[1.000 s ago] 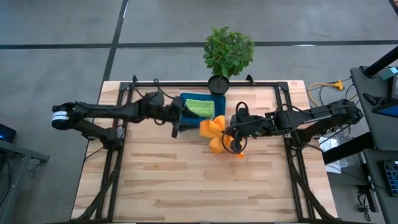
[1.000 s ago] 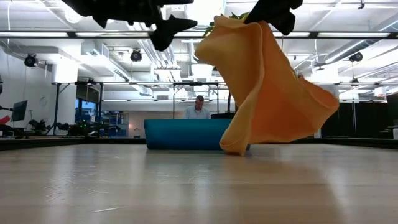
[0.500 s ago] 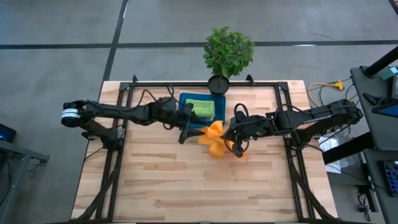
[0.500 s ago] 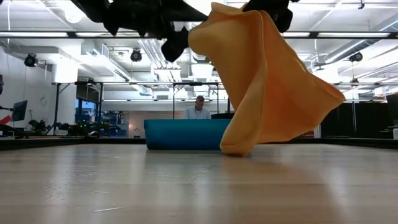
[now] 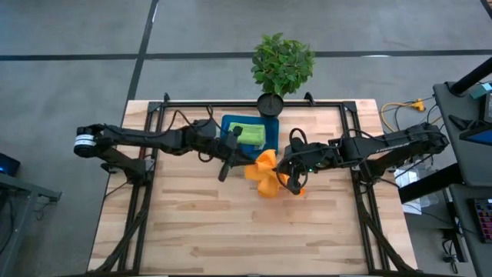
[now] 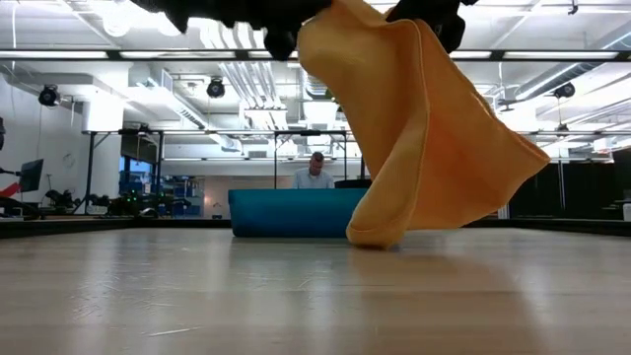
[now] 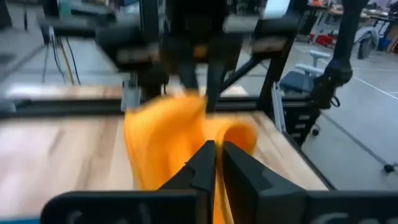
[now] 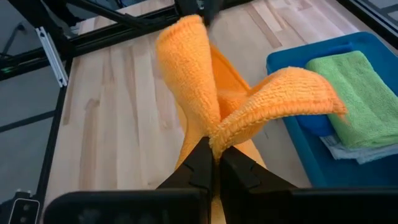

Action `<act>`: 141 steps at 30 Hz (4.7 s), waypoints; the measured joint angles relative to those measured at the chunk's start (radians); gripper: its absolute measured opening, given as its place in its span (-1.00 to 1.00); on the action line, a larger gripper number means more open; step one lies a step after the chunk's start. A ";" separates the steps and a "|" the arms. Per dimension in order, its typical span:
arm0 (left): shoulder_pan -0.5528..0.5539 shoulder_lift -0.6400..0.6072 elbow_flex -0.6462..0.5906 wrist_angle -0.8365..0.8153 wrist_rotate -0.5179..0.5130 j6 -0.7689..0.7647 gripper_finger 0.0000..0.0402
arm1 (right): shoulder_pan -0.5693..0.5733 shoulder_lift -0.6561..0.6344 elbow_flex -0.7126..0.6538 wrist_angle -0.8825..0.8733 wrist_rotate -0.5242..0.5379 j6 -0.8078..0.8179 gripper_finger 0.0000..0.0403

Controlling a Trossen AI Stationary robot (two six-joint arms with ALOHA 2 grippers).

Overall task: Fold microfiber towels
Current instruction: Fold the yellow microfiber towel

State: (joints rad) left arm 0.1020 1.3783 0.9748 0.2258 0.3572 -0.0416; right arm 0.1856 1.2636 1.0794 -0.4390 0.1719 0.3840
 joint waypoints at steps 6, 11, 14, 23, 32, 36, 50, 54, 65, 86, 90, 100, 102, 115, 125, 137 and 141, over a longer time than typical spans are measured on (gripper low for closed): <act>-0.014 -0.068 0.071 -0.249 0.000 0.166 -0.99 | 0.005 0.000 -0.001 -0.002 0.000 0.000 -0.96; -0.026 -0.087 0.149 -0.489 -0.007 0.263 -1.00 | 0.009 0.000 -0.001 -0.003 -0.015 -0.003 -0.96; -0.023 -0.087 0.148 -0.472 -0.027 0.239 -1.00 | 0.009 0.000 -0.001 -0.001 -0.027 -0.006 -0.96; -0.023 -0.082 0.140 -0.378 -0.079 -0.240 -1.00 | 0.009 0.000 -0.001 -0.040 0.001 -0.002 -0.96; -0.030 -0.050 0.102 -0.364 -0.011 -0.430 -1.00 | 0.009 0.000 -0.005 -0.053 0.198 0.000 -0.96; -0.034 -0.040 0.095 -0.371 0.011 -0.535 -1.00 | 0.009 0.000 -0.005 -0.059 0.251 -0.030 -0.96; -0.130 -0.030 -0.166 -0.295 0.008 -0.764 -0.32 | 0.229 0.000 -0.005 -0.273 0.592 -0.027 -0.96; -0.130 -0.002 -0.246 -0.078 -0.001 -0.944 0.05 | 0.310 0.000 -0.022 -0.318 0.742 0.017 -0.96; -0.135 0.116 -0.292 0.409 -0.310 -1.361 0.32 | 0.405 0.000 -0.184 -0.313 0.904 0.009 -0.96; -0.161 0.276 -0.173 0.476 -0.666 -1.890 0.32 | 0.419 0.273 -0.225 -0.283 1.045 -0.043 -0.96; -0.164 0.310 -0.148 0.473 -0.582 -1.920 0.29 | 0.419 0.382 -0.173 -0.286 1.145 -0.102 -0.96; -0.199 0.332 -0.149 0.465 -0.493 -1.996 0.14 | 0.417 0.448 -0.128 -0.294 1.194 -0.111 -0.96; -0.208 0.334 -0.149 0.464 -0.486 -2.000 0.11 | 0.417 0.446 -0.125 -0.289 1.194 -0.120 -0.96; -0.234 0.337 -0.151 0.411 -0.560 -2.099 0.05 | 0.417 0.446 -0.118 -0.284 1.194 -0.153 -0.96; -0.223 0.351 -0.149 0.414 -0.628 -2.135 0.05 | 0.417 0.446 -0.118 -0.274 1.193 -0.156 -0.96; -0.220 0.467 -0.038 0.493 -0.601 -2.148 0.05 | 0.417 0.445 -0.116 -0.233 1.191 -0.161 -0.96; -0.220 0.499 -0.011 0.506 -0.566 -2.123 -0.02 | 0.417 0.445 -0.117 -0.234 1.191 -0.161 -0.96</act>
State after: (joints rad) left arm -0.1177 1.8776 0.9641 0.7314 -0.2084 -2.1642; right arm 0.6022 1.7088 0.9627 -0.6732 1.3624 0.2234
